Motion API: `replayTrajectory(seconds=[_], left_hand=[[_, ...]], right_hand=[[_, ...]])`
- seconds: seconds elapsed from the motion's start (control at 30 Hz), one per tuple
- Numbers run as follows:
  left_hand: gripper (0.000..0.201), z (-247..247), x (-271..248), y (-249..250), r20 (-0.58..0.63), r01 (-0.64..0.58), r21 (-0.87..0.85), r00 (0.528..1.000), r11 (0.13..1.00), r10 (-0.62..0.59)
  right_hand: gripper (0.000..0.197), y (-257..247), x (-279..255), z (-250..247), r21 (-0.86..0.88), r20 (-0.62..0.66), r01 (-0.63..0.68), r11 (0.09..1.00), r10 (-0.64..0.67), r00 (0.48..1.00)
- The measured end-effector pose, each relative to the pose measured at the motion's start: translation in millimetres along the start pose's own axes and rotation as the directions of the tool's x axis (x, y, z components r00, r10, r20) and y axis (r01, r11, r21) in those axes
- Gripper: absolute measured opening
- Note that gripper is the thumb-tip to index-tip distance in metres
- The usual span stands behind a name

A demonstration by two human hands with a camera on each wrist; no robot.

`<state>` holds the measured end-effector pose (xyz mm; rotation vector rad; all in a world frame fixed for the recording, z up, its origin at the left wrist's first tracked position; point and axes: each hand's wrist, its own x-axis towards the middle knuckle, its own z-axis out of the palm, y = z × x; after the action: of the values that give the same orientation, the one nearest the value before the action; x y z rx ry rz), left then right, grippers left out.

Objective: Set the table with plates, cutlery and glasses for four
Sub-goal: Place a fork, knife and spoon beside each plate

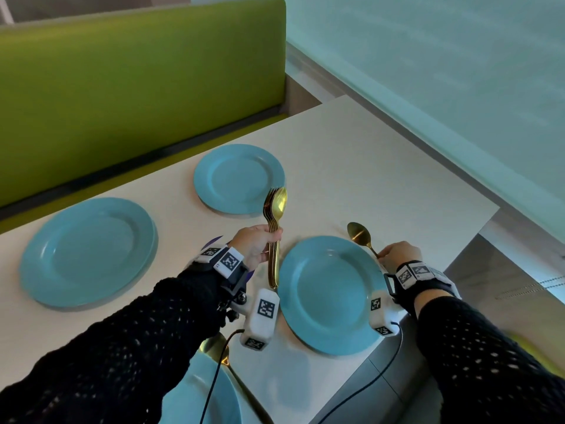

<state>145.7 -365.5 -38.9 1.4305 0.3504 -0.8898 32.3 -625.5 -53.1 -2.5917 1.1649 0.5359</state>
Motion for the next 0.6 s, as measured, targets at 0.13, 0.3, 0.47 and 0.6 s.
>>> replayTrajectory(seconds=[0.13, 0.3, 0.47, 0.6], left_hand=[[0.033, -0.9, -0.3, -0.6, 0.009, 0.002, 0.004, 1.000, 1.000, -0.002], [0.033, -1.2, -2.4, -1.1, 0.002, -0.006, 0.004, 1.000, 1.000, 0.006], [0.027, 0.1, -7.0, -1.1, 0.002, -0.011, -0.007, 1.000, 1.000, 0.012], [0.024, 2.4, -10.1, -1.8, 0.005, -0.017, -0.016, 1.000, 1.000, 0.017]], right_hand=[[0.019, 0.9, 4.6, 5.5, 0.053, -0.013, -0.029, 0.998, 0.029, 0.999], [0.023, 0.1, 2.6, 9.9, 0.062, -0.015, -0.051, 0.997, 0.052, 0.999], [0.017, -1.7, 1.3, 10.9, 0.063, -0.023, -0.072, 0.995, 0.073, 0.997], [0.017, -1.4, 1.6, 13.3, 0.069, -0.031, -0.094, 0.993, 0.096, 0.995]])
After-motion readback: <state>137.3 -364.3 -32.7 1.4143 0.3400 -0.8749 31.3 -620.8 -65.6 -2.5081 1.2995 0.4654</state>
